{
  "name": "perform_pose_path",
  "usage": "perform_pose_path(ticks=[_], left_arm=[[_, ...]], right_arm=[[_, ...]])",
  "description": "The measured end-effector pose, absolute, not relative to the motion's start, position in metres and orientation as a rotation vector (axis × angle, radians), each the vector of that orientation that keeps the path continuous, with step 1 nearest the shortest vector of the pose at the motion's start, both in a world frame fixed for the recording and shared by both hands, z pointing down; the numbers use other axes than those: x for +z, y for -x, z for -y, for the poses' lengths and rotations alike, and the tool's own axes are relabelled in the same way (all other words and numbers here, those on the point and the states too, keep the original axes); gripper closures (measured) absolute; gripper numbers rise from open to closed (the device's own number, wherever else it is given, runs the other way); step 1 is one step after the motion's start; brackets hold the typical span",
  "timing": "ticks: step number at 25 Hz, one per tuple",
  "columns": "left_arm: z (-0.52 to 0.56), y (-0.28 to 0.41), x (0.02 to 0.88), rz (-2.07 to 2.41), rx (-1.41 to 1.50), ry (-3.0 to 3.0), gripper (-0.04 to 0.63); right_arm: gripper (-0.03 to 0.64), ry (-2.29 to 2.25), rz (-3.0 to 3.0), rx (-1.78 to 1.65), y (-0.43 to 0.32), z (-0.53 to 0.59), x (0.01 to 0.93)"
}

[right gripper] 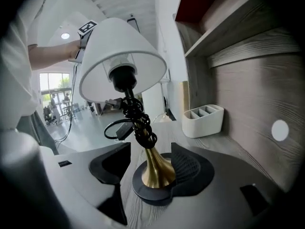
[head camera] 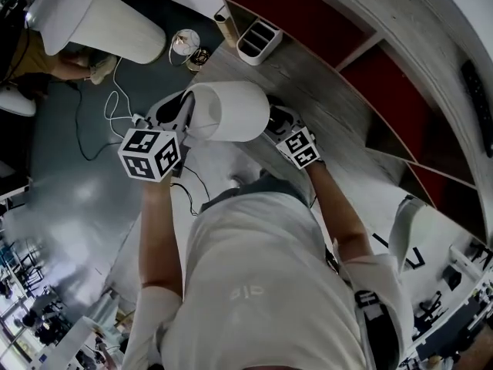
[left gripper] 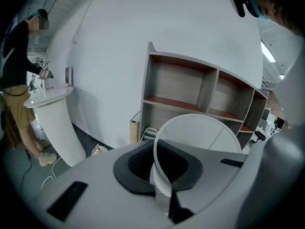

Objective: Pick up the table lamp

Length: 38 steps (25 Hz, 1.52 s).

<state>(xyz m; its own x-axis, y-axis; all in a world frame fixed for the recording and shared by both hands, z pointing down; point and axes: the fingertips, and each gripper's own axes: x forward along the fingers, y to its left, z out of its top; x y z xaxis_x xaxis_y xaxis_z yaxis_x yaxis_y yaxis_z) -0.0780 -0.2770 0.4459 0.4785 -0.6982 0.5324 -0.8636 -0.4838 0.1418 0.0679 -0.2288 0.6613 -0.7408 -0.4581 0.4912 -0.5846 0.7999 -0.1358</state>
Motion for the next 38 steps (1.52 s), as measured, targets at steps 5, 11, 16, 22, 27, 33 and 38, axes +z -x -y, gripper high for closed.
perform_pose_path(ticks=[5, 11, 16, 22, 27, 33, 38], left_arm=[[0.27, 0.1, 0.45, 1.358, 0.512, -2.273, 0.568], [0.258, 0.121, 0.457, 1.423, 0.472, -2.21, 0.568], [0.251, 0.13, 0.461, 1.449, 0.441, -2.188, 0.568], [0.241, 0.146, 0.468, 1.491, 0.397, -2.132, 0.568], [0.23, 0.161, 0.474, 1.521, 0.335, -2.084, 0.568], [0.216, 0.182, 0.488, 1.554, 0.278, -2.006, 0.568], [0.2, 0.204, 0.491, 1.574, 0.179, -1.972, 0.568]], right_arm=[[0.341, -0.652, 2.519, 0.28, -0.04, 0.238, 0.672], [0.341, -0.519, 2.444, 0.097, -0.015, 0.245, 0.683], [0.365, -0.446, 2.37, -0.002, 0.0, 0.246, 0.698], [0.499, -0.484, 2.314, -0.079, 0.006, 0.26, 0.701], [0.506, -0.446, 2.289, -0.104, 0.011, 0.256, 0.7], [0.508, -0.379, 2.223, -0.122, 0.014, 0.251, 0.7], [0.508, -0.342, 2.15, -0.182, 0.018, 0.246, 0.687]])
